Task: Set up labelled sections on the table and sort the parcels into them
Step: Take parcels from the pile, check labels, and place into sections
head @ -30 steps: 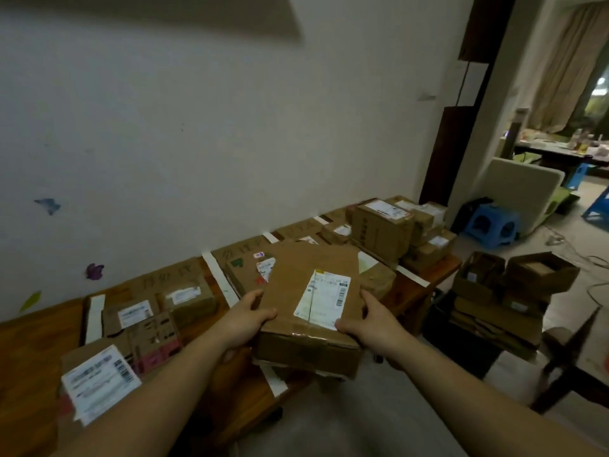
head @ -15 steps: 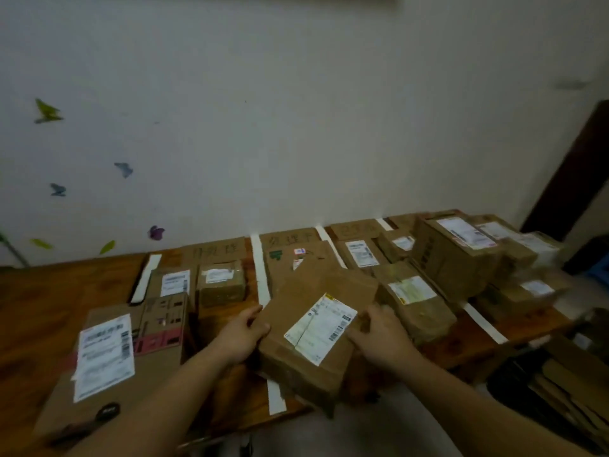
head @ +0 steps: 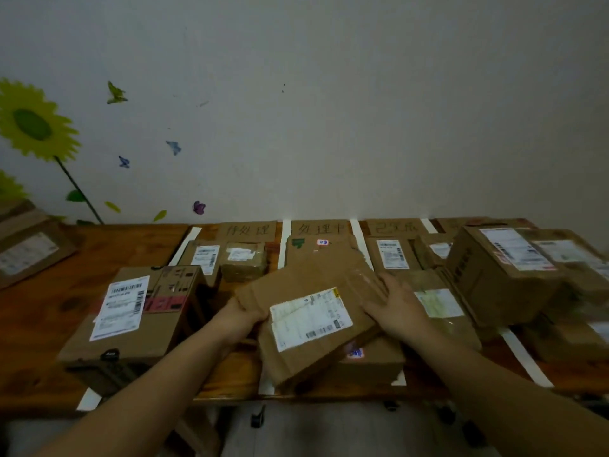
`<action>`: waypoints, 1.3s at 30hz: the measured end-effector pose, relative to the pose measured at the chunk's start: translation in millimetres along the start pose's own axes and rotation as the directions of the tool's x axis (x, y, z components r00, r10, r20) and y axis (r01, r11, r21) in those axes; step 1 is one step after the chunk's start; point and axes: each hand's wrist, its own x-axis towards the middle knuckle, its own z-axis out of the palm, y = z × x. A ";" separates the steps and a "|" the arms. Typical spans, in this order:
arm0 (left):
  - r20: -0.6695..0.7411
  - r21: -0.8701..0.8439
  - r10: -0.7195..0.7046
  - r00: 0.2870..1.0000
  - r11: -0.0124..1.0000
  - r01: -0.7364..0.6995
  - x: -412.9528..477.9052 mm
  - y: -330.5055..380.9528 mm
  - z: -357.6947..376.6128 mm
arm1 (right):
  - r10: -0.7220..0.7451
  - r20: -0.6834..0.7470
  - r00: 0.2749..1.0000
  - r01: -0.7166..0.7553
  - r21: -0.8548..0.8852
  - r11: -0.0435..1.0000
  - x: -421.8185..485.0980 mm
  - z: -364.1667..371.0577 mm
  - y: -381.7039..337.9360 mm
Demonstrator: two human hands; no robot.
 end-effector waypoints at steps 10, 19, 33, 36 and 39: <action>0.050 0.371 0.204 0.978 0.905 -0.208 5.5 0.5 42.0 | 0.016 -0.039 0.999 -0.018 -0.049 0.999 -53.2 -5.3 40.7; 0.197 0.835 0.293 0.935 0.450 -0.317 5.0 -3.7 39.2 | -0.218 0.057 0.974 0.218 -0.479 0.850 -46.9 -1.9 35.6; 0.032 0.920 0.458 0.888 0.333 -0.205 -26.6 23.6 -142.2 | -0.392 0.160 0.906 0.416 -0.508 0.754 -28.9 23.3 -135.4; -0.108 0.897 0.450 0.886 0.429 -0.109 -43.3 6.8 -216.8 | -0.414 0.215 0.884 0.464 -0.509 0.725 -36.2 63.2 -202.5; -0.208 0.863 0.418 0.884 0.504 -0.036 -52.5 -22.0 -300.7 | -0.430 0.260 0.865 0.502 -0.474 0.723 -49.0 114.5 -273.3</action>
